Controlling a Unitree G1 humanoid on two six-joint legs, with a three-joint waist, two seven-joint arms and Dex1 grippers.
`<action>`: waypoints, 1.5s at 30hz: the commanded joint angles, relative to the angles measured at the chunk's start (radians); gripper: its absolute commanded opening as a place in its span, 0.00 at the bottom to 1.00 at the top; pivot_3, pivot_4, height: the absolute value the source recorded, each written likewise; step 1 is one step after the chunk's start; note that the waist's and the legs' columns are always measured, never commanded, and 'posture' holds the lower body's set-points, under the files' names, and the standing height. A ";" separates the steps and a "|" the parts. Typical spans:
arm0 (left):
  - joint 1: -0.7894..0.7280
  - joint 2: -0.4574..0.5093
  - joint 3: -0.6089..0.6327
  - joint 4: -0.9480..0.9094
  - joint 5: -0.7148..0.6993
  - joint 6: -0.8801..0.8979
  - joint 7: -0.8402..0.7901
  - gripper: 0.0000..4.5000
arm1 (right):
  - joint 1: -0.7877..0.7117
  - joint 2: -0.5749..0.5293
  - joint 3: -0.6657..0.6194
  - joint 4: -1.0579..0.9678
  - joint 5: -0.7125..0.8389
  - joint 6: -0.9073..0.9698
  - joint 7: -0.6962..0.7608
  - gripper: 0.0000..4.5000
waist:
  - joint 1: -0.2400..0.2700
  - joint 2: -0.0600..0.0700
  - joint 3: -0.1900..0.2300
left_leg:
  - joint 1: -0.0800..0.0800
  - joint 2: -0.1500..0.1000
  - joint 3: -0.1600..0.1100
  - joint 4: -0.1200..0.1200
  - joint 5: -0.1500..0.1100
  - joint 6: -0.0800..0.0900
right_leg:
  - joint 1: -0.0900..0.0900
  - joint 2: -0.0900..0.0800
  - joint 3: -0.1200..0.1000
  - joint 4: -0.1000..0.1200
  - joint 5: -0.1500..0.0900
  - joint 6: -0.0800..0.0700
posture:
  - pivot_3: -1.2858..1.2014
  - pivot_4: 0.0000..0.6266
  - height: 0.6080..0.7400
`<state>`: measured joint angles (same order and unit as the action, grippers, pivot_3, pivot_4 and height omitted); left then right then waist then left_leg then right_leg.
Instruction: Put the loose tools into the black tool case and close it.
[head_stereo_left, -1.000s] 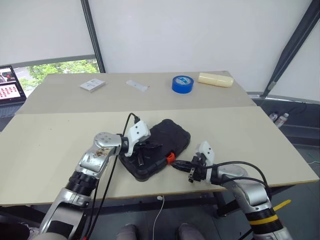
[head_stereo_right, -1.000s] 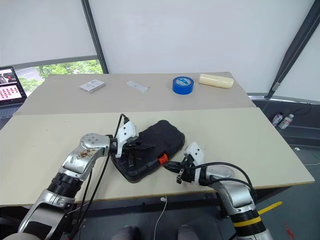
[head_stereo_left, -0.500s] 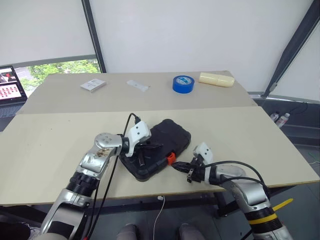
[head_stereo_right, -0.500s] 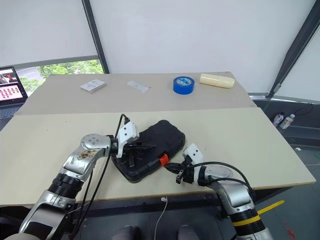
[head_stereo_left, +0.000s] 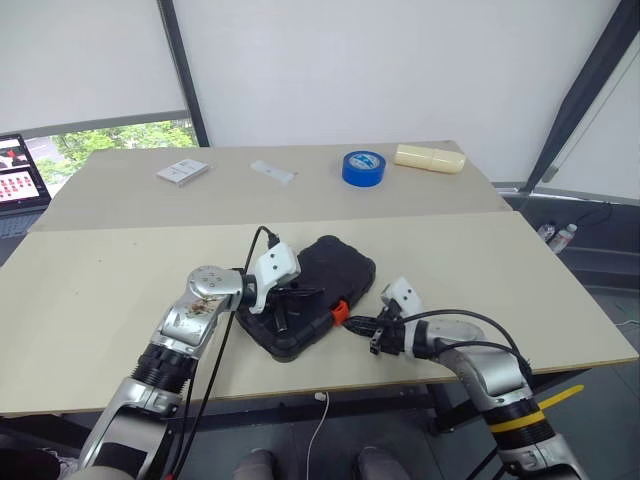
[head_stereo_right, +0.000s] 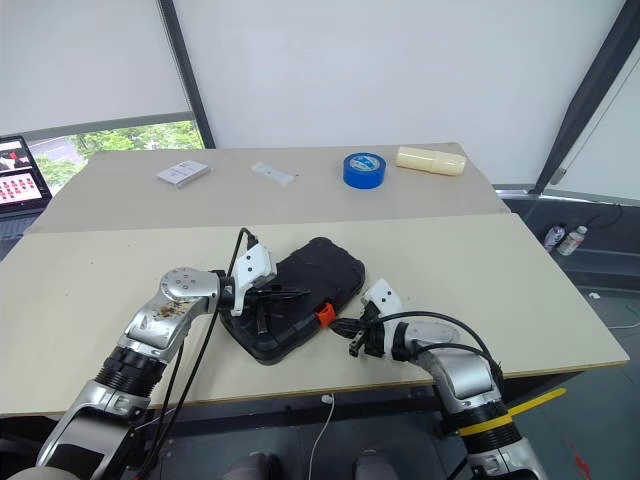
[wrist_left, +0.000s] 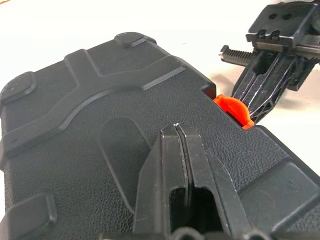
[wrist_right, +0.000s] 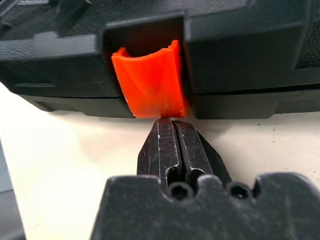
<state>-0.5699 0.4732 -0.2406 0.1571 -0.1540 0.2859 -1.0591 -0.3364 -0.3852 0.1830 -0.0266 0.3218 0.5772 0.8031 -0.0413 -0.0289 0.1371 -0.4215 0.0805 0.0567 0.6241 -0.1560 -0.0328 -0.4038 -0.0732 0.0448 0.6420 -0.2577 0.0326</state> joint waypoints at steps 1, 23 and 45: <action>0.106 -0.008 -0.106 0.104 0.064 0.056 -0.010 0.01 | -0.089 0.048 -0.014 -0.037 0.012 -0.057 -0.011 0.00 | -0.002 0.000 0.000 | 0.000 0.000 0.000 0.000 0.000 0.000 | 0.000 0.000 0.000 0.000 0.000 0.000 | 0.52 0.24 1.00; 0.122 -0.013 -0.093 0.090 0.062 0.062 0.007 0.01 | 0.023 -0.103 -0.032 -0.194 0.052 0.064 0.042 0.00 | 0.005 0.006 -0.019 | 0.010 -0.004 0.000 -0.016 -0.001 0.000 | 0.005 -0.003 0.000 -0.013 -0.004 0.001 | 0.52 0.24 1.00; 0.104 -0.022 -0.091 0.111 0.062 0.059 0.014 0.01 | -0.092 0.018 0.027 -0.051 0.001 0.036 0.013 0.00 | -0.008 0.004 -0.018 | 0.021 -0.004 -0.004 -0.019 -0.002 -0.002 | 0.009 -0.003 -0.001 -0.015 -0.004 0.000 | 0.52 0.24 1.00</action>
<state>-0.5397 0.4618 -0.2361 0.1736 -0.1494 0.2868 -1.0324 -0.3773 -0.4001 0.2019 -0.0755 0.3295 0.6407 0.8411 -0.0488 -0.0249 0.1188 -0.3998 0.0768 0.0516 0.6051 -0.1583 -0.0348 -0.3948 -0.0762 0.0436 0.6268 -0.2620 0.0323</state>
